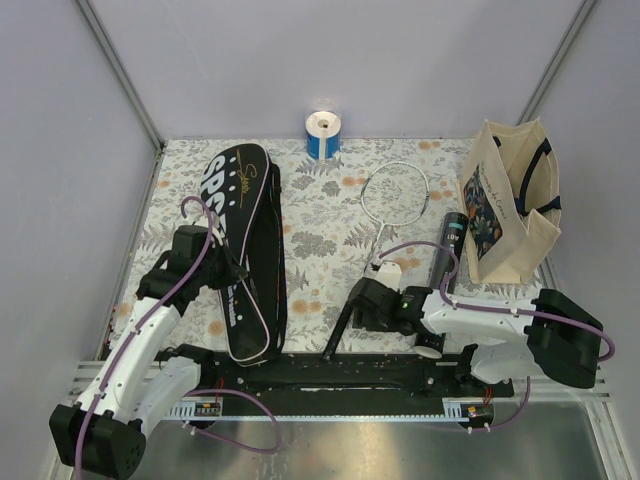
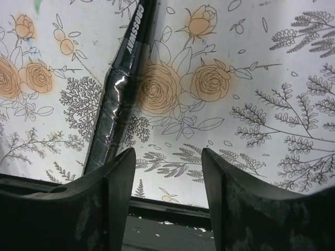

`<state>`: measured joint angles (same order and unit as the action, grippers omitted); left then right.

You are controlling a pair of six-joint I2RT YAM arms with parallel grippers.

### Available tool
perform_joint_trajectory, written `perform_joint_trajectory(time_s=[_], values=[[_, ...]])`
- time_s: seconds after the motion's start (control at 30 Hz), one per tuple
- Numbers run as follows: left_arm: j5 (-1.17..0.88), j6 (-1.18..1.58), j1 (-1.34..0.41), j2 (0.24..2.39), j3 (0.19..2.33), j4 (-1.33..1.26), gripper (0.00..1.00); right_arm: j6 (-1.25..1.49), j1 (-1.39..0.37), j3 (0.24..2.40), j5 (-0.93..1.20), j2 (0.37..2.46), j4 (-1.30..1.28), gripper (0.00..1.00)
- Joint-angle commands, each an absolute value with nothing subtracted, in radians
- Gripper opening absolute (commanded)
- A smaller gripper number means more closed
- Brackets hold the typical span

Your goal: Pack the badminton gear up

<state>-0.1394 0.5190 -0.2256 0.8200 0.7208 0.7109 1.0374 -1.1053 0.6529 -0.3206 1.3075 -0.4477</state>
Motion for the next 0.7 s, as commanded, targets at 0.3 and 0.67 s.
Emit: perform_joint_trajectory(time_s=[0.3,0.67], values=[[-0.156,0.502,-0.219,0.804,0.755,0.644,0.00,1.307,-1.117,0.825,-0.483,1.397,-0.518,0.66],[-0.156,0.503,-0.219,0.790,0.756,0.646,0.00,1.280,-1.124,0.914,-0.443,1.609,-0.532,0.62]])
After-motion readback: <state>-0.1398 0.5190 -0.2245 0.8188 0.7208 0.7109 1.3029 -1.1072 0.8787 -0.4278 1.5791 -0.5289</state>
